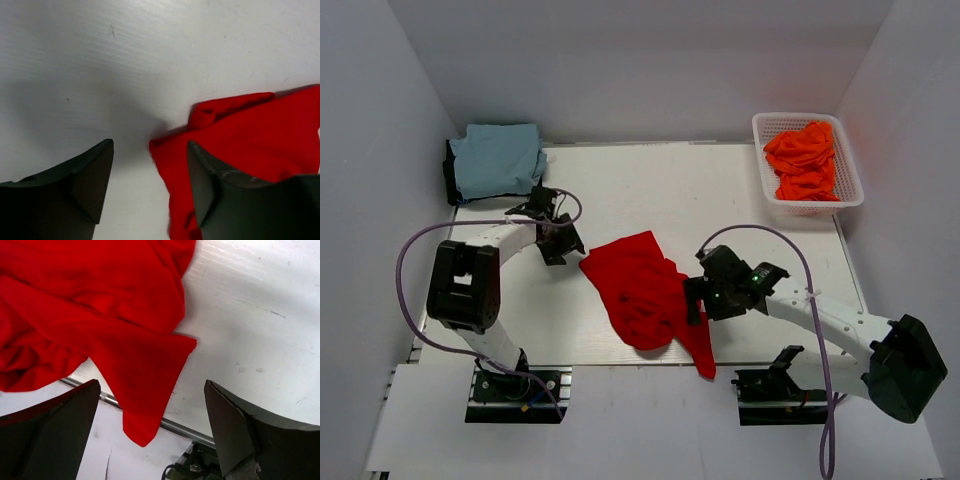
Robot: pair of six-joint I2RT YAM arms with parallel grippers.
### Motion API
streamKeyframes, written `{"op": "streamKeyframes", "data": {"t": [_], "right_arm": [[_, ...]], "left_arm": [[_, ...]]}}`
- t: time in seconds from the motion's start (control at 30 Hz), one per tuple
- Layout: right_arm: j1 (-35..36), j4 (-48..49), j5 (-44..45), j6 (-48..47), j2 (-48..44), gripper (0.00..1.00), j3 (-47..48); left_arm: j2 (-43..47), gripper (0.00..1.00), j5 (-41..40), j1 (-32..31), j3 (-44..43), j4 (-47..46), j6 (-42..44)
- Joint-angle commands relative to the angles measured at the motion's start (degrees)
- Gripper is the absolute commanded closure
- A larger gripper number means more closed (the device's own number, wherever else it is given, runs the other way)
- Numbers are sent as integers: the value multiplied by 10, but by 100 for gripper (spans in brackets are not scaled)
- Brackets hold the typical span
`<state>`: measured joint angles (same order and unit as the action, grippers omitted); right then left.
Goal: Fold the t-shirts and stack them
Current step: Flatten out the tshirt
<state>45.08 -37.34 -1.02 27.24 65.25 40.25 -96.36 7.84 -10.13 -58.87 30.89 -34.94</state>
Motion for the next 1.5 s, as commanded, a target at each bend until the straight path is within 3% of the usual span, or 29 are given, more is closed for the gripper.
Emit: {"op": "streamKeyframes", "data": {"t": [0.0, 0.03, 0.13, 0.17, 0.23, 0.33, 0.37, 0.6, 0.63, 0.67, 0.7, 0.73, 0.77, 0.97, 1.0, 1.07, 1.17, 1.23, 1.33, 1.4, 1.47], "right_arm": [[28, -1, 41, 56, -5, 10, -24], [34, 0, 46, 63, -8, 10, -27], [61, -11, 51, 81, -27, 10, -34], [73, -16, 49, 83, -29, 10, -37], [82, -24, 43, 104, -33, 10, -48], [106, 3, 16, 114, -15, 10, -73], [123, 7, 17, 115, 6, 10, -73], [149, 46, 74, 94, 62, 10, -54], [149, 63, 70, 98, 67, 15, -61], [150, 88, 64, 98, 67, 38, -74], [147, 101, 58, 110, 66, 69, -76], [148, 108, 71, 126, 62, 71, -81], [145, 107, 80, 126, 59, 100, -79], [131, -41, 278, 173, 3, 100, 38], [117, -81, 355, 173, -13, 100, 82], [102, -121, 429, 166, -28, 100, 185], [78, -168, 564, 126, -15, 100, 257], [59, -175, 653, 110, -12, 100, 361], [46, -110, 685, 29, -32, 100, 488], [44, -44, 669, -100, -78, 100, 503], [45, 85, 671, -188, -110, 100, 509]], "left_arm": [[-2, 32, -8, -25, 22, -28, 3], [-9, 35, -13, -32, 22, -35, -2], [-37, 58, -45, -51, 22, -17, -2], [-44, 70, -53, -51, 22, -11, -2], [-49, 72, -61, -62, 28, -11, -2], [-43, 97, -21, -67, 54, -42, -2], [-38, 100, -14, -67, 60, -55, -2], [70, 100, -39, -73, 60, -43, -14], [86, 100, -53, -73, 47, -32, -14], [103, 100, -58, -73, 47, -23, -20], [136, 100, -63, -73, 39, -8, -20], [154, 100, -63, -73, 33, -1, -28], [171, 100, -70, -73, 25, 4, -28], [243, 100, -84, -62, -70, 25, -33], [249, 100, -96, -62, -88, 32, -33], [249, 100, -108, -57, -152, 44, -33], [236, 100, -166, -57, -261, 81, -26], [222, 100, -226, -57, -357, 122, -21], [222, 100, -295, -57, -478, 162, -2], [231, 100, -323, -57, -531, 170, 22], [245, 100, -345, -57, -553, 158, 39]]}}
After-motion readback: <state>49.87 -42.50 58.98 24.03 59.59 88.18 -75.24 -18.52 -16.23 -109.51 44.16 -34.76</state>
